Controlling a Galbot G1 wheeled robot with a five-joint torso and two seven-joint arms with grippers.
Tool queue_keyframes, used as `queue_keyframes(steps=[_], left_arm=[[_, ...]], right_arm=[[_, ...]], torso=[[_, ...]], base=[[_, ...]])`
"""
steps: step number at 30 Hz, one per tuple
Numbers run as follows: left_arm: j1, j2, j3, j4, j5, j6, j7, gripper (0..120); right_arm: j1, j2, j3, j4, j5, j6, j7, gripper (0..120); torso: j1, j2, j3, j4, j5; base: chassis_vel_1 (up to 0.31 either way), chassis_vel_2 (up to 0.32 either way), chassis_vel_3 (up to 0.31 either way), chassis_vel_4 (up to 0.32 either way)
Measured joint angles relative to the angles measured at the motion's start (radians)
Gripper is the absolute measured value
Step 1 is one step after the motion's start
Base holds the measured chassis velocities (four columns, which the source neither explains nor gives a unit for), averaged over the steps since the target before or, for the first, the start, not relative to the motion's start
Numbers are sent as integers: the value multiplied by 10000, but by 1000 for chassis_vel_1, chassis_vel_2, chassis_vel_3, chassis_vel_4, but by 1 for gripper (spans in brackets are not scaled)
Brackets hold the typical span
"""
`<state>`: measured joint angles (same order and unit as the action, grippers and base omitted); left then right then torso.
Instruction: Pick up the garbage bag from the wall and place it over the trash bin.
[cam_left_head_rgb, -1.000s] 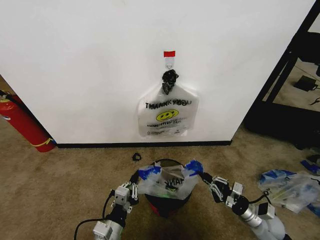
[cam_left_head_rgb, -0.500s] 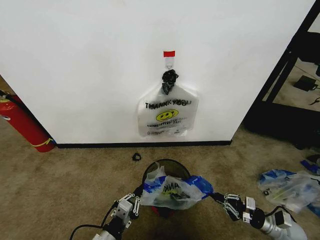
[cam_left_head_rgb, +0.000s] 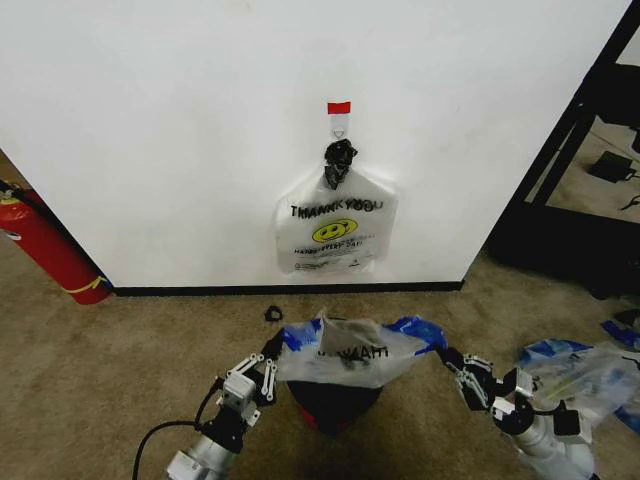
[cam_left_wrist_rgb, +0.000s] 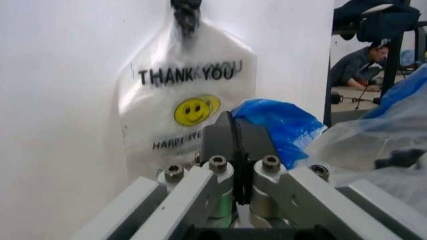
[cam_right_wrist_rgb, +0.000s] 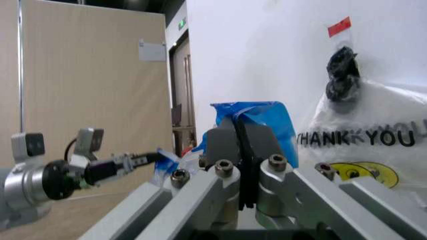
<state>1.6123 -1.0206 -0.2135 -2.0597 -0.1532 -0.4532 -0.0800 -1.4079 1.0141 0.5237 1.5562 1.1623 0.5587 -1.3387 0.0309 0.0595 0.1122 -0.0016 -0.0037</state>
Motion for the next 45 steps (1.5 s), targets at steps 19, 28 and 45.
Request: queue_keyframes(steps=[19,28,45], left_arm=[[656,904,189,1488,1050,-1029,645,0],[1019,1117,-139,1945,1867,-1408,1117,0],[160,872,-73,3738,2693,-1386,1338,0]], right_arm=[[240,-123,39,-1859,-2170,250,-1585,0],[348,-15,237,-2916,-2772,364,-1992,0],[1025,659,-407,-4375,-2809,915,-657,0]], torso=[[0,0,0,0,0],[0,0,0,-1,0],[0,0,0,0,-1]], base=[[0,0,0,0],[0,0,0,0],[0,0,0,0]])
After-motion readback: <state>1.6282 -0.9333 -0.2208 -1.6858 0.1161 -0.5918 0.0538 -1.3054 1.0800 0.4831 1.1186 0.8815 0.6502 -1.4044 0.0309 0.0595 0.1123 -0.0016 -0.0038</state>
